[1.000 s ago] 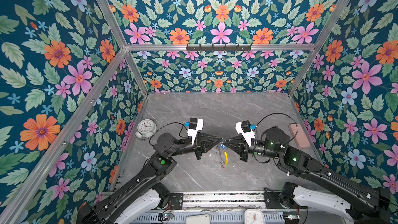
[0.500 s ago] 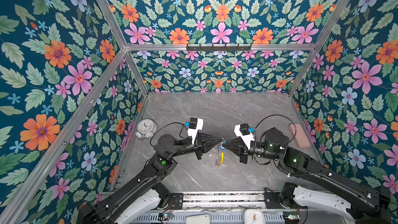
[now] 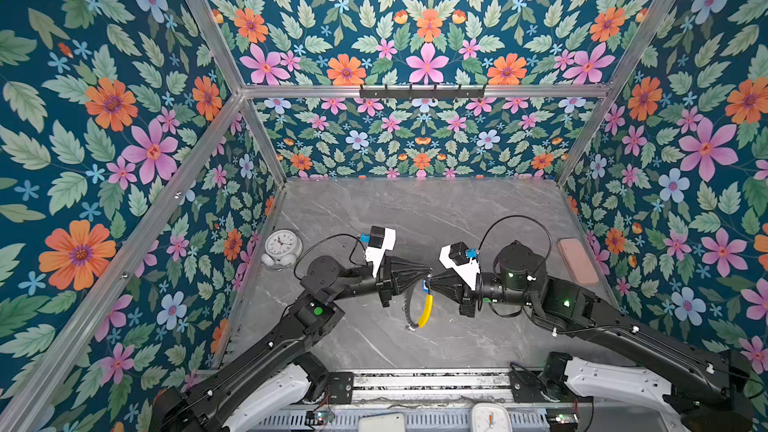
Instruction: Remove the keys from the keyring
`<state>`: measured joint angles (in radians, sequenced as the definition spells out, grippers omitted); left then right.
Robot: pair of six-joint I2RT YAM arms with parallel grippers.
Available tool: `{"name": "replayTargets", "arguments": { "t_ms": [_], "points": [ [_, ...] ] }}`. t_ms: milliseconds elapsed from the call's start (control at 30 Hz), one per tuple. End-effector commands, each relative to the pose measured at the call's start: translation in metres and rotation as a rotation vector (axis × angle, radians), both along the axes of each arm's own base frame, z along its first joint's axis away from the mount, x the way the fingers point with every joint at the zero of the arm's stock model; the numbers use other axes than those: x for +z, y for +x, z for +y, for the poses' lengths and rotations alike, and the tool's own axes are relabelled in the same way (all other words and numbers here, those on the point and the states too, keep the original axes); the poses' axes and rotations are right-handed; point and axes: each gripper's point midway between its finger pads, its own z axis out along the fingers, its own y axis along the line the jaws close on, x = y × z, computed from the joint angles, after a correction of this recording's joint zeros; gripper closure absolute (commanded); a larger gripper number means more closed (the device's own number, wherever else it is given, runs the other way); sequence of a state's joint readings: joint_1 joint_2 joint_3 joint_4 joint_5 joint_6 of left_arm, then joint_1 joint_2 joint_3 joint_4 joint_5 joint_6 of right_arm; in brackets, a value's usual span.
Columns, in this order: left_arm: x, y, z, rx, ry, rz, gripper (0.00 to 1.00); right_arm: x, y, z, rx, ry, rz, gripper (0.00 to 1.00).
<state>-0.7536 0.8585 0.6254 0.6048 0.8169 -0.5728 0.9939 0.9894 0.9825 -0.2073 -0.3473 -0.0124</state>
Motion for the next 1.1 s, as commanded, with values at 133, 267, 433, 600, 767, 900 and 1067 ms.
{"name": "replayTargets", "arguments": {
  "t_ms": [133,267,433,600,767,900,1067],
  "points": [
    [0.019,-0.001,0.003,0.010,-0.052,-0.058,1.00,-0.025,-0.023,0.000,0.124,-0.125,0.068,1.00],
    [0.018,-0.002,0.003,0.013,-0.047,-0.062,1.00,-0.020,-0.021,-0.004,0.104,-0.129,0.064,0.98],
    [0.016,-0.003,0.004,0.016,-0.034,-0.070,1.00,-0.013,-0.022,-0.015,0.071,-0.107,0.037,0.71],
    [0.015,-0.005,0.005,0.011,-0.030,-0.079,1.00,-0.004,-0.022,-0.027,0.042,-0.095,-0.006,0.61],
    [0.013,-0.006,0.005,0.005,-0.028,-0.080,1.00,0.032,-0.014,-0.039,0.009,0.056,-0.029,0.57],
    [0.014,-0.008,0.005,-0.003,-0.033,-0.081,1.00,0.062,-0.006,-0.042,0.042,0.197,0.002,0.55],
    [0.015,-0.009,0.006,-0.007,-0.041,-0.081,1.00,0.077,-0.007,-0.029,0.132,0.268,0.038,0.58]
  ]
}}
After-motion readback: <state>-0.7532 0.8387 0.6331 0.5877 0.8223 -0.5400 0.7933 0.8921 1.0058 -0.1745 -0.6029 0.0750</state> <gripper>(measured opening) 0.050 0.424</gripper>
